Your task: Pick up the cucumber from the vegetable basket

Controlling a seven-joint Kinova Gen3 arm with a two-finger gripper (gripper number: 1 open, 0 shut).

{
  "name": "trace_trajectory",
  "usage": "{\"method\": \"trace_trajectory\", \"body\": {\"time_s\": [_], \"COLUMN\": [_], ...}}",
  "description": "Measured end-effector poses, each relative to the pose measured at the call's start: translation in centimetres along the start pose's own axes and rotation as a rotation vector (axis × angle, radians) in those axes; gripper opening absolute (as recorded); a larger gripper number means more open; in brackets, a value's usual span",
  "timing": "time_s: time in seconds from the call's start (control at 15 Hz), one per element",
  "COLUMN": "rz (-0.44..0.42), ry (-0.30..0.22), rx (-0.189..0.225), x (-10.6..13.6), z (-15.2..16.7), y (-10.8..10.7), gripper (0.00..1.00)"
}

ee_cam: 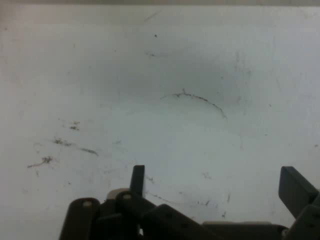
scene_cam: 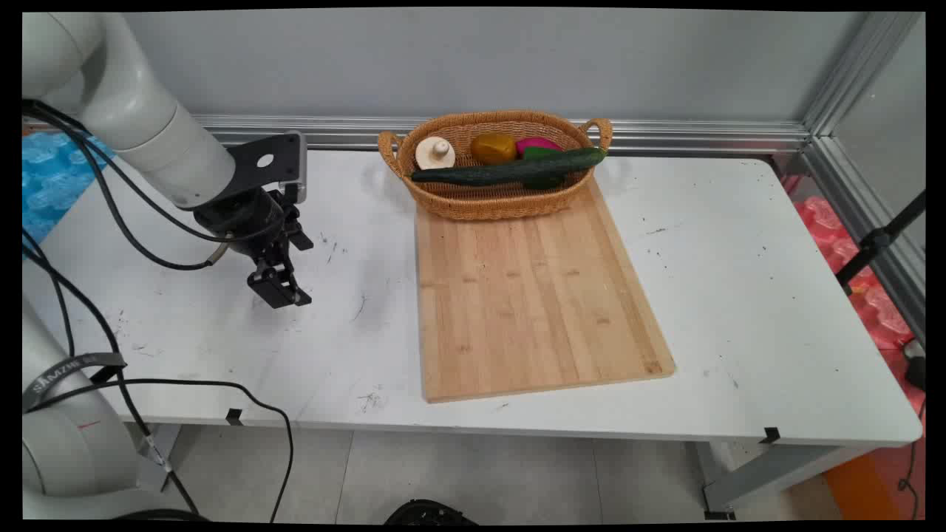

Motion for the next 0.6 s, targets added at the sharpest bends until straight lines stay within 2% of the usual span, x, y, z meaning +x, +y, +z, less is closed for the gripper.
{"method": "trace_trajectory", "body": {"time_s": [0.4, 0.6], "rz": [-0.020, -0.028], "ry": [0.014, 0.050], "rx": [0.012, 0.024], "x": [1.3, 3.5], "z": [0.4, 0.8], "y": [-0.9, -2.0], "gripper": [1.00, 1.00]}}
